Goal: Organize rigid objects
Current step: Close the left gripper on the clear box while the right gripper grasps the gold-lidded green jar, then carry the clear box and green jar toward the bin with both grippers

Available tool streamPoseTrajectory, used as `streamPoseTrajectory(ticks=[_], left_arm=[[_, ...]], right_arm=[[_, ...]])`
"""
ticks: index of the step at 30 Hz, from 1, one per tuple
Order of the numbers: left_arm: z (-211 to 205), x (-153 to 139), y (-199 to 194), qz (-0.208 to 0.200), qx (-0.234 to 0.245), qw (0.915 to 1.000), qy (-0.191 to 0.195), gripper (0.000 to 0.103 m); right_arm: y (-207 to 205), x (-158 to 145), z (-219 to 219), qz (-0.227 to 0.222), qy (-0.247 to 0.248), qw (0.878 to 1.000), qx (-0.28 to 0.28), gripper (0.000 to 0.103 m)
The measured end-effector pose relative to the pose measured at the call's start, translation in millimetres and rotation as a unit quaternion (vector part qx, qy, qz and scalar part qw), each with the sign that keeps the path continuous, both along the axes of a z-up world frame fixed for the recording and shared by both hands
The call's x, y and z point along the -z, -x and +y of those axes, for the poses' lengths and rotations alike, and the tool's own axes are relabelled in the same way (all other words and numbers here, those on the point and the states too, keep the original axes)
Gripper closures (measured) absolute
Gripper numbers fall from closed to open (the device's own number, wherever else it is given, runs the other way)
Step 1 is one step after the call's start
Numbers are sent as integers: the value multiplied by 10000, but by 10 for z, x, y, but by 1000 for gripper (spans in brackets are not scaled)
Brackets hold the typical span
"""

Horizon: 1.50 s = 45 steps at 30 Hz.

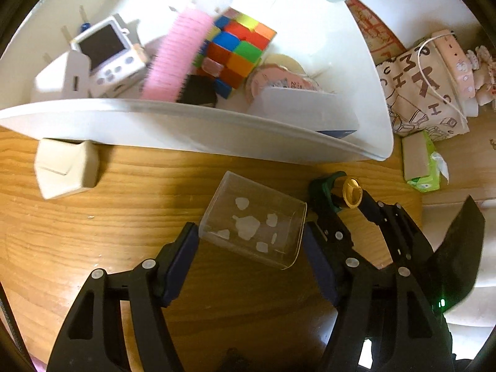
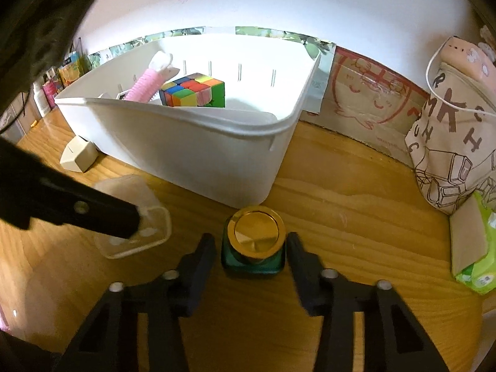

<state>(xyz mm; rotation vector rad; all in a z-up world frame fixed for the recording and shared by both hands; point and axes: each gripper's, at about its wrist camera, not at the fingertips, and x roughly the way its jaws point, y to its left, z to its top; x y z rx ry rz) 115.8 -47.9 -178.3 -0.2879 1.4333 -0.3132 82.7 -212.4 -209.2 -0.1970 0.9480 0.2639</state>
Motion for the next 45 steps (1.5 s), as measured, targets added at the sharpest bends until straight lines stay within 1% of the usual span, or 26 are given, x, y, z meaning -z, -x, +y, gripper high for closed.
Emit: streamPoseTrajectory(ticks=[6, 9, 14, 20, 23, 25, 30, 35, 37, 42, 45], left_arm=[[163, -112, 128, -129, -56, 9999, -39, 31], [119, -110, 206, -214, -51, 9996, -179, 31], [220, -110, 360, -229, -139, 9995, -145, 31], [457, -177, 542, -324, -209, 9991, -198, 31], [605, -243, 584, -442, -307, 9984, -200, 31], [708, -297, 600, -539, -412, 9973, -274, 31], [928, -475, 606, -817, -571, 9945, -325, 31], [1101, -677, 561, -1174, -600, 9898, -548, 31], [1174, -733, 543, -1271, -613, 9883, -571, 31], [1267, -884, 410, -1558, -617, 9834, -701, 31], [1319, -962, 310, -1688, -620, 9811, -712, 31]], right_arm=[[21, -22, 10, 89, -28, 10000, 16, 62], [96, -62, 18, 93, -49, 9999, 37, 62], [260, -166, 49, 48, -62, 10000, 18, 62], [452, -277, 89, -3, -83, 10000, 34, 62], [514, -359, 123, -90, -54, 9999, 17, 62], [546, -412, 143, -164, -23, 9999, -19, 62], [553, -587, 190, -370, 11, 9993, -54, 63], [503, -750, 268, -614, 96, 9980, -109, 63], [477, -804, 305, -695, 128, 9974, -126, 63], [346, -926, 368, -855, 152, 9962, -113, 63], [262, -973, 406, -932, 153, 9955, -74, 63]])
